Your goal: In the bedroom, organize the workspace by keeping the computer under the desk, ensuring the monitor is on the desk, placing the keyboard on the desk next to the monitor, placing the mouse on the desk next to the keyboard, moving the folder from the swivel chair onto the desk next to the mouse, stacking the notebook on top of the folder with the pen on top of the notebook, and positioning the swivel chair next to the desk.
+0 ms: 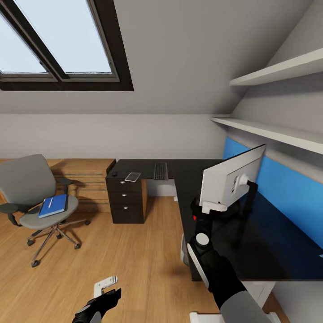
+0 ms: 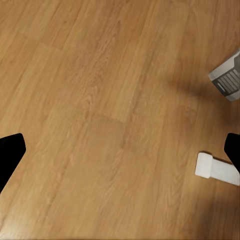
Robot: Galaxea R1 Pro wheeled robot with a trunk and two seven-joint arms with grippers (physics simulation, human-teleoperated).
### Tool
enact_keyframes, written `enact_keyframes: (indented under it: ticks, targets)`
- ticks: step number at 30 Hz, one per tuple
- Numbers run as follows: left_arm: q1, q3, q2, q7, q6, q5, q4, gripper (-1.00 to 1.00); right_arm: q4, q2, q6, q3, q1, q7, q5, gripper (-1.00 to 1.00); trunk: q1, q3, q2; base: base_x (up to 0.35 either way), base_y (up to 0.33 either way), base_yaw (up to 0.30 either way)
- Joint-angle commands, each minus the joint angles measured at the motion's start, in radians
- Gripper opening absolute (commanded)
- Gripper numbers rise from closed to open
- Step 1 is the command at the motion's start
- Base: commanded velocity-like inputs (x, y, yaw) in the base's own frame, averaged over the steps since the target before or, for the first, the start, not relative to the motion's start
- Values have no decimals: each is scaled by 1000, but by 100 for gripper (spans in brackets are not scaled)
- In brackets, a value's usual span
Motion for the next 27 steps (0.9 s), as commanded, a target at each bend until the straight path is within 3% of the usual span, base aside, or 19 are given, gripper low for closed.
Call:
enact_keyframes:
  ticks: [1,17,27]
  targets:
    - [-1,-6,2,10,2,10,-2,100,1,0,-1,1,-1,-5,4,100,0,-1,-1,19,4,0]
    - [-1,-10,-1,10,2,11,-2,100,1,-6,1,0,-1,-6,5,100,0,-1,-1,127,66,0]
    - [-1,-12,-2,10,2,12,-2,100,1,-13,1,-24,-2,-6,4,100,0,-1,-1,53,1,0]
